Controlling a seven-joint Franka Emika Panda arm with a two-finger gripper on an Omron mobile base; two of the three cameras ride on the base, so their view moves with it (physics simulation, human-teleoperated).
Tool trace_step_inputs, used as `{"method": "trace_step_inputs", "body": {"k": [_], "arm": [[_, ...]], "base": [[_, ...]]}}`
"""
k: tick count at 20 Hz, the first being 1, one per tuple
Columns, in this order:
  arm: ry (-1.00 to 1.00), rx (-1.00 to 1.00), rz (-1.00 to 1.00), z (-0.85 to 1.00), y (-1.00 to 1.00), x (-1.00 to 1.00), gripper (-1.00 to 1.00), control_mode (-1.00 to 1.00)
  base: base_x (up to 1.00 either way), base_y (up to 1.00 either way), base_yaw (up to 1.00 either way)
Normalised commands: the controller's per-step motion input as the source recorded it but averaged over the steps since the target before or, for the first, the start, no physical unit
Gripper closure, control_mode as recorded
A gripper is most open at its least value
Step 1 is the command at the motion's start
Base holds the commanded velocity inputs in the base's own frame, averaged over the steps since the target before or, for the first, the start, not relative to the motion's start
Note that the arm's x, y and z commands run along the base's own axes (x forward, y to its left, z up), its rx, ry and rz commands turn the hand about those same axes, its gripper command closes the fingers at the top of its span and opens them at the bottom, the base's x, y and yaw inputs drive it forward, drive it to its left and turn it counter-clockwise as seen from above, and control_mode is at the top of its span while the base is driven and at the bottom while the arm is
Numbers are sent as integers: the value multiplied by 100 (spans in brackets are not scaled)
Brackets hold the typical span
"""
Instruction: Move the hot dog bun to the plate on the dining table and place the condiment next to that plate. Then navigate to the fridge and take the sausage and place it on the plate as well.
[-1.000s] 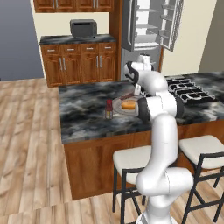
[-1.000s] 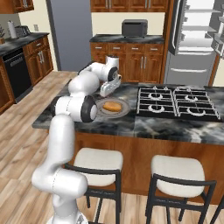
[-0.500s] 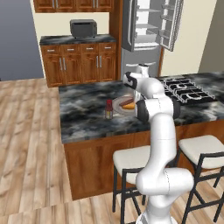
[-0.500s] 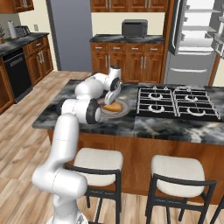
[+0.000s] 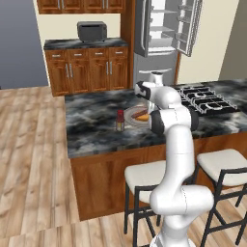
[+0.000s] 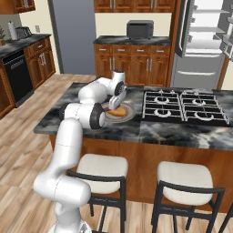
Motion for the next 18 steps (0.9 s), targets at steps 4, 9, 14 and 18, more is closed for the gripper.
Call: {"method": "trace_step_inputs", "body": {"k": [4, 9, 14, 18], "arm": [[0, 0, -5, 4, -7, -14, 100, -100], [0, 0, -6, 0, -19, 0, 100, -100], [0, 0, -4, -10, -3, 0, -100, -100], [0, 0, 0, 0, 0, 0, -100, -100]], "base": [[0, 0, 0], [0, 0, 0], [0, 0, 0], [0, 0, 0]]}}
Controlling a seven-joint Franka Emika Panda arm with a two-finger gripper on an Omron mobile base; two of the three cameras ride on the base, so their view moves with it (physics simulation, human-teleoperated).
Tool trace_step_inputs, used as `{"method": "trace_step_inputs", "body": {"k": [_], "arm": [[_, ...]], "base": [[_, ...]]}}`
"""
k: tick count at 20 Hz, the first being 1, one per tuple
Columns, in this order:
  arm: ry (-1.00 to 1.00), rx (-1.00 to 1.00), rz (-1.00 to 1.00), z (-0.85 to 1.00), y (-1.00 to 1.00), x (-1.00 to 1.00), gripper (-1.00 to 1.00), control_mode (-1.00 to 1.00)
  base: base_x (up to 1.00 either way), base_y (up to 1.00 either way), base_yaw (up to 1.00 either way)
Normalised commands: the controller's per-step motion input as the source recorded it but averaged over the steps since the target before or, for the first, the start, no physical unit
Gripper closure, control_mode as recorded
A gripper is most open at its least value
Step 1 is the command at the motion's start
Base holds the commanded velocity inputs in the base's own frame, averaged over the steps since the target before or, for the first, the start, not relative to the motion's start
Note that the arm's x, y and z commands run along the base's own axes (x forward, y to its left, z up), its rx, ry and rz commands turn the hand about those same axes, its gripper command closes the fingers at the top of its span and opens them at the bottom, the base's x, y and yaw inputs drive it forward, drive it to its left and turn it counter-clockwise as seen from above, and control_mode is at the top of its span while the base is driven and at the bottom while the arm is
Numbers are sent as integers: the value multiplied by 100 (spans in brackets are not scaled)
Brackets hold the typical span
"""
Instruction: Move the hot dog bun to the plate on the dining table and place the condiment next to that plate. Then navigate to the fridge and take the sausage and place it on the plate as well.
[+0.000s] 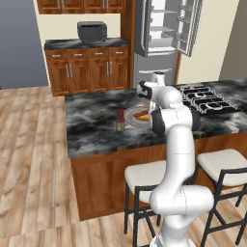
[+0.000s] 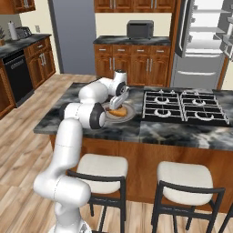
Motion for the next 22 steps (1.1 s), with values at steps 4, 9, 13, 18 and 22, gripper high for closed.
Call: {"method": "trace_step_inputs", "body": {"k": [4, 9, 13, 18, 22], "arm": [[-3, 0, 0, 9, 0, 0, -100, -100], [-5, 0, 0, 39, 0, -3, -100, -100], [-9, 0, 0, 44, 0, -50, -100, -100], [-14, -1, 0, 17, 0, -99, -100, -100], [-16, -3, 0, 3, 0, -100, -100, -100]], "base": [[0, 0, 0], [0, 0, 0], [0, 0, 0], [0, 0, 0], [0, 0, 0]]}}
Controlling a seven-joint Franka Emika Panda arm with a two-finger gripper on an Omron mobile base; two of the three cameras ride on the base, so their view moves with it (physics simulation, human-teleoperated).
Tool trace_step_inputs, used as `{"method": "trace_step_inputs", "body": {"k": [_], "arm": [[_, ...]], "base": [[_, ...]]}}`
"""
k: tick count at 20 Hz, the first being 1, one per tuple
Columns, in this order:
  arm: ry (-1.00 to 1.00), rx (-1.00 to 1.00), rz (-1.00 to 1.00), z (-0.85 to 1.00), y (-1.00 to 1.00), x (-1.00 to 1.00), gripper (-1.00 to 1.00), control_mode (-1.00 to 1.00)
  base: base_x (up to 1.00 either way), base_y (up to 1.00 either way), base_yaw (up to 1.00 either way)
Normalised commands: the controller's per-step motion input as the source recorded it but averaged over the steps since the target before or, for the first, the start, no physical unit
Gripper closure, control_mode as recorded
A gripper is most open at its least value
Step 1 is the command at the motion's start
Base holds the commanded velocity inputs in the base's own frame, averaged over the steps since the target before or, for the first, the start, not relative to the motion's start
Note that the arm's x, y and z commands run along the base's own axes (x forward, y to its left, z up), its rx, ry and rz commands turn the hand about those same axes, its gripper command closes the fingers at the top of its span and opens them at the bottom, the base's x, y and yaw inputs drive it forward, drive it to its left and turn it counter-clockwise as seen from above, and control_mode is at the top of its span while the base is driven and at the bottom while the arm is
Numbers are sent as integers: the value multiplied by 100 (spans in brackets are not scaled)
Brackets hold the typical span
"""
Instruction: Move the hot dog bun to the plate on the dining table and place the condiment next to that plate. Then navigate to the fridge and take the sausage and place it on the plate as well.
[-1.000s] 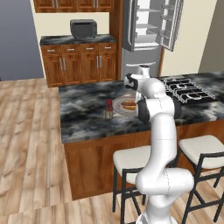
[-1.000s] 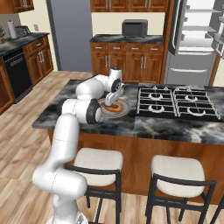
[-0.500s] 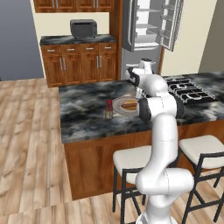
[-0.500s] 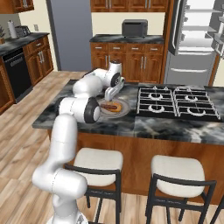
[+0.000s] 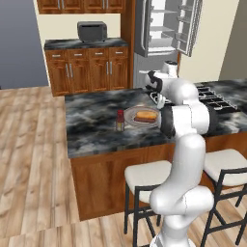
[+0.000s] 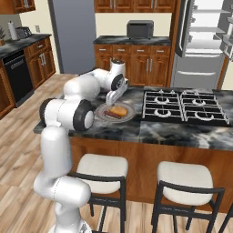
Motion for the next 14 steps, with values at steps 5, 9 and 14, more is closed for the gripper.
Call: {"method": "trace_step_inputs", "body": {"k": [5, 9, 14], "arm": [[-25, -12, 0, 34, 30, -100, -100, -100], [-25, -14, 0, 81, 57, -100, -100, -100], [-17, -7, 0, 95, 61, -100, -100, -100]], "base": [[0, 0, 0], [0, 0, 0], [0, 0, 0]]}}
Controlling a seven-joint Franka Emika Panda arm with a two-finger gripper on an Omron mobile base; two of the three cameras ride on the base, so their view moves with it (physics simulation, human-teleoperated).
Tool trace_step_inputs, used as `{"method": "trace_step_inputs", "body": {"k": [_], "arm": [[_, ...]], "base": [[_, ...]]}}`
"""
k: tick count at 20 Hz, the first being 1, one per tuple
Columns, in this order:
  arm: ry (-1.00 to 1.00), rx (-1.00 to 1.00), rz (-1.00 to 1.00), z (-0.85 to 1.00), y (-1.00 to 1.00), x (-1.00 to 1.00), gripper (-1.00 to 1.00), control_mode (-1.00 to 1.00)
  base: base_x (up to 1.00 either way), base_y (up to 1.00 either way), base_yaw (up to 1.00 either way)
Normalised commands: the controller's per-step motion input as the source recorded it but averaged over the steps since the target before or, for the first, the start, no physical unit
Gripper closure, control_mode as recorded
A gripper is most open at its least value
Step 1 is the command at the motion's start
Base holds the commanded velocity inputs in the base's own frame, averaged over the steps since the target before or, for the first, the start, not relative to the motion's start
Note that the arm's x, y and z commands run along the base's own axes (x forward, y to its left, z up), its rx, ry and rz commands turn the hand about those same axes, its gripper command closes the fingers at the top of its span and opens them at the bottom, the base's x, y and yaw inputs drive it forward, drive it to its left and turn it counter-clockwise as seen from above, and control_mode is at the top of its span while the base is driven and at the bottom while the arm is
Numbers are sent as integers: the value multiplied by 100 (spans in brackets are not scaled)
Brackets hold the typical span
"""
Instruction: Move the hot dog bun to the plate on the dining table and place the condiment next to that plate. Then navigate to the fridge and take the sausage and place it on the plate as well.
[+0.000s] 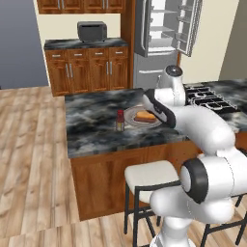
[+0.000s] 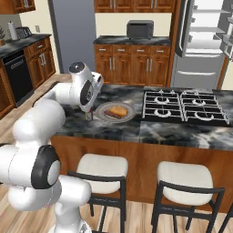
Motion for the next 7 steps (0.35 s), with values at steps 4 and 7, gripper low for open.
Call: {"method": "trace_step_inputs", "body": {"k": [4, 7], "arm": [[-2, -7, 0, 100, 67, -100, -100, -100], [0, -8, 0, 82, 75, -100, -100, -100]], "base": [[0, 0, 0], [0, 0, 0]]}}
